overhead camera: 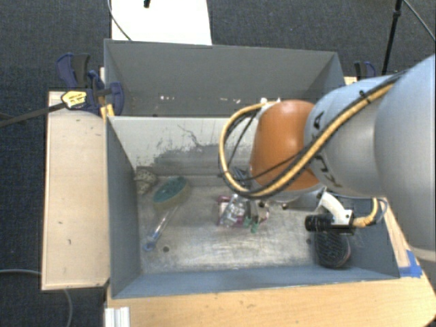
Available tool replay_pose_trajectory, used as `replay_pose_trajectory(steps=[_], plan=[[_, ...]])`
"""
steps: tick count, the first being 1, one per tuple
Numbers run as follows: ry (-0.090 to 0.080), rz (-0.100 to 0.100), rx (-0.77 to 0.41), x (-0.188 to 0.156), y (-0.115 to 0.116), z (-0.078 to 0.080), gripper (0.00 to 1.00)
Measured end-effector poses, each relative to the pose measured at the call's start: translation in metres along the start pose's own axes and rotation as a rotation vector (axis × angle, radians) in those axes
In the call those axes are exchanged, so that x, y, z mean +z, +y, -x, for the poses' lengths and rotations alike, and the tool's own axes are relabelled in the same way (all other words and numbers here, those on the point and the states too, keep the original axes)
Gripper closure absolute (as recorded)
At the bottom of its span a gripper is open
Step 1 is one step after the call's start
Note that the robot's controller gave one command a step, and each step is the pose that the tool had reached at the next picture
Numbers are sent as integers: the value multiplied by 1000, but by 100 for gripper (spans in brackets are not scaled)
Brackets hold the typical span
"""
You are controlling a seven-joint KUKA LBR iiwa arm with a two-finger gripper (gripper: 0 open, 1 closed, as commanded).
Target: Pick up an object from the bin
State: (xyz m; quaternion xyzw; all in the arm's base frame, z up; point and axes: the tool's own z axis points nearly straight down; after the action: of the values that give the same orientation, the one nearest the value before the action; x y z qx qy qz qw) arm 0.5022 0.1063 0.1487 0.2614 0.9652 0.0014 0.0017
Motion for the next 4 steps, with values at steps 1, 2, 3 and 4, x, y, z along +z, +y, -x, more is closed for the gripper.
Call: replay_pose_trajectory(steps=[1, 2, 3, 4], plan=[[-4, 3, -18, -67, 7, 9, 100], [1, -3, -20, -63, 6, 8, 0], [5, -8, -3, 68, -45, 68, 0], [1, -3, -6, 64, -42, 68, 100]])
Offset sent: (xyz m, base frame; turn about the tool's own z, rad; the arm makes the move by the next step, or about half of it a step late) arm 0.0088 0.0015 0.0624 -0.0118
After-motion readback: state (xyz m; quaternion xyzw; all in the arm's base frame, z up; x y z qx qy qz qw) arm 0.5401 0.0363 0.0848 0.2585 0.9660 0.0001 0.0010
